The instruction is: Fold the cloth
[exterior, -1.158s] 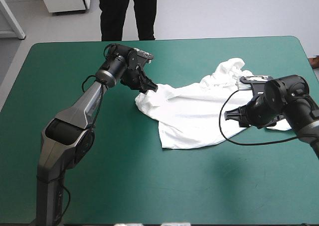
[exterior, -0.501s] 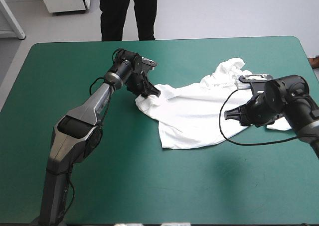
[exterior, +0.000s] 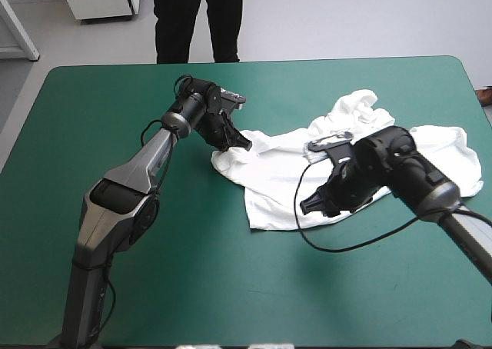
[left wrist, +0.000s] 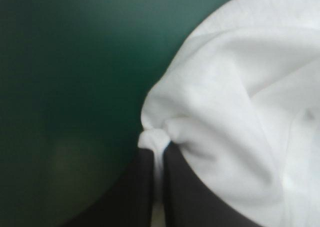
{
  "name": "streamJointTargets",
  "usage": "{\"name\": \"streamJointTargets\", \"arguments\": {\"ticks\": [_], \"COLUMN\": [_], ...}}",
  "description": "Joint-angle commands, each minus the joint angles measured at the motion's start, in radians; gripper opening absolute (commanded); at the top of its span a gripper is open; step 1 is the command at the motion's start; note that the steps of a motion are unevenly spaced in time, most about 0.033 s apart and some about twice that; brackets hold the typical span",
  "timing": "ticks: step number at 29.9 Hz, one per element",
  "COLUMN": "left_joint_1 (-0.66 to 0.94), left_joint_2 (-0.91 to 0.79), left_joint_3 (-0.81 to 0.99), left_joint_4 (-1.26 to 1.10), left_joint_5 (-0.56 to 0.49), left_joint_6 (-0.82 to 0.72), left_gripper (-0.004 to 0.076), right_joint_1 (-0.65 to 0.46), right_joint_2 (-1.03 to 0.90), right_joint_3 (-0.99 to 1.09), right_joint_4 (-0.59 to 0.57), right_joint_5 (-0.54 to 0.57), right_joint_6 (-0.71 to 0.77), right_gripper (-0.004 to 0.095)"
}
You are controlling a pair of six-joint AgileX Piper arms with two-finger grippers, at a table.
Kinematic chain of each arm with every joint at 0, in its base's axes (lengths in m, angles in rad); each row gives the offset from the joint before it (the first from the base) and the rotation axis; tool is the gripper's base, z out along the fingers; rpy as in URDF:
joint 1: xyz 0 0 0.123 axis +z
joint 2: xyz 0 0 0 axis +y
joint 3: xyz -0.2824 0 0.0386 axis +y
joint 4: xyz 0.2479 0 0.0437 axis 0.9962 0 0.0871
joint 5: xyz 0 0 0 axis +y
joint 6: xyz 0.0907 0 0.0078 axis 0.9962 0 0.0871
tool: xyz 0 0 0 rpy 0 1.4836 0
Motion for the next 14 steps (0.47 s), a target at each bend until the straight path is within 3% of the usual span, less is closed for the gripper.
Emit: {"name": "streamJointTargets", "arguments": {"ticks": [1, 4, 14], "left_joint_1": [0.001, 0.001, 0.019], "left_joint_2": [-0.021, -0.021, -0.021], "left_joint_3": [-0.011, -0.011, -0.011], "left_joint_4": [0.001, 0.001, -0.010], "left_joint_5": [0.006, 0.013, 0.022], "left_joint_6": [0.001, 0.001, 0.001], "left_gripper": [-0.0003, -0.0003, -0.0003], "right_joint_1": [0.076, 0.123, 0.213], "right_joint_2": [0.033, 0.094, 0.269], "right_joint_3": [-0.037, -0.082, -0.252], "right_joint_4": [-0.005, -0.007, 0.015], "right_joint_5": [-0.038, -0.057, -0.057], "right_joint_6": [-0.013, -0.013, -0.005], "right_gripper": [0.0540, 0.0614, 0.0613]}}
